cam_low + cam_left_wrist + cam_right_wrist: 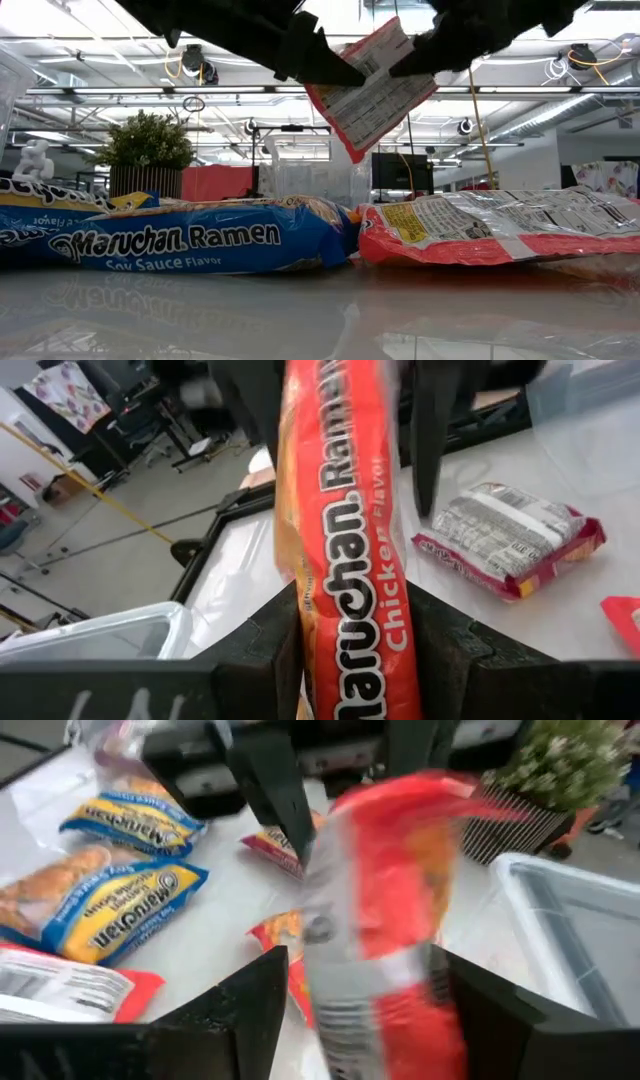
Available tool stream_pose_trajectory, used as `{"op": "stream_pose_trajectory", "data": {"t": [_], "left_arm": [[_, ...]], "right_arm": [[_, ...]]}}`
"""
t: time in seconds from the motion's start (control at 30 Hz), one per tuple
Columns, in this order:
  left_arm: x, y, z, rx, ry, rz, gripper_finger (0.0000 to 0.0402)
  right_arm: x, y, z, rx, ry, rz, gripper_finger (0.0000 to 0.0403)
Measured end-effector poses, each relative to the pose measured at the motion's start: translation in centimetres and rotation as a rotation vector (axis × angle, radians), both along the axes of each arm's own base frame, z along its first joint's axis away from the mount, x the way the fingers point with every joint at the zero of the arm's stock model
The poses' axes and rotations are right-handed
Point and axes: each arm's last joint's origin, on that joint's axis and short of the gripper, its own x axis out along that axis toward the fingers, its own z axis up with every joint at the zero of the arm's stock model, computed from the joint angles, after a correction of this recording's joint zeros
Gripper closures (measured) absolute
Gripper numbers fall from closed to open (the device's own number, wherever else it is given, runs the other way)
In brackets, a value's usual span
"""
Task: Sort Maruchan noodles
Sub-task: Put the top right orange noodle pack into the top transparent bin
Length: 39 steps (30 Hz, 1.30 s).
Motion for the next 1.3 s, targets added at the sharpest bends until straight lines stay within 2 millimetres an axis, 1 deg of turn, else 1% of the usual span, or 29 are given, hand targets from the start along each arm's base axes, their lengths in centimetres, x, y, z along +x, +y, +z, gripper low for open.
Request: {"op": "stream_pose_trajectory", "data": {"t": [0.1,0.23,0.37,0.53,0.67,0.77,0.87,1.0,1.07,1.13,1.23,1.3], "left_arm": [[0.0,0.0,0.1,-0.001,-0.008,0.000,0.0264],[0.0,0.0,0.0,-0.004,-0.001,0.007,0.0263],[0.0,0.0,0.0,-0.006,0.000,0.008,0.0263],[0.0,0.0,0.0,-0.014,-0.002,0.010,0.0263],[0.0,-0.3,0.1,-0.058,-0.020,0.015,0.0261],[-0.1,-0.6,0.3,-0.070,-0.050,0.035,0.0241],[-0.3,-1.0,0.8,-0.077,-0.078,0.077,0.0204],[-1.1,-1.6,1.6,-0.050,-0.073,0.141,0.0155],[-1.7,-2.1,2.6,-0.057,-0.111,0.189,0.0138],[-2.6,-2.7,3.4,-0.058,-0.111,0.225,0.0129],[-4.1,-3.4,4.7,-0.089,-0.112,0.248,0.0127],[-5.2,-3.8,5.2,-0.120,-0.095,0.258,0.0127]], "right_arm": [[0.8,-0.3,-0.8,-0.037,0.011,-0.014,0.0188],[1.6,-0.6,-1.3,-0.119,-0.002,-0.048,0.0204],[1.7,-0.6,-1.3,-0.151,-0.001,-0.031,0.0237],[1.5,-0.5,-1.1,-0.151,-0.009,-0.025,0.0281],[1.4,-0.5,-1.0,-0.145,-0.008,-0.018,0.0290],[1.4,-0.5,-0.9,-0.154,-0.018,-0.021,0.0279],[1.3,-0.6,-0.6,-0.167,-0.032,-0.037,0.0273],[1.0,-0.8,-0.2,-0.214,-0.036,-0.076,0.0282],[0.8,-0.9,0.2,-0.230,-0.052,-0.085,0.0289],[0.7,-1.1,0.4,-0.231,-0.061,-0.090,0.0292],[0.7,-1.5,0.9,-0.239,-0.098,-0.111,0.0288],[0.9,-1.9,1.7,-0.252,-0.120,-0.154,0.0281]]}}
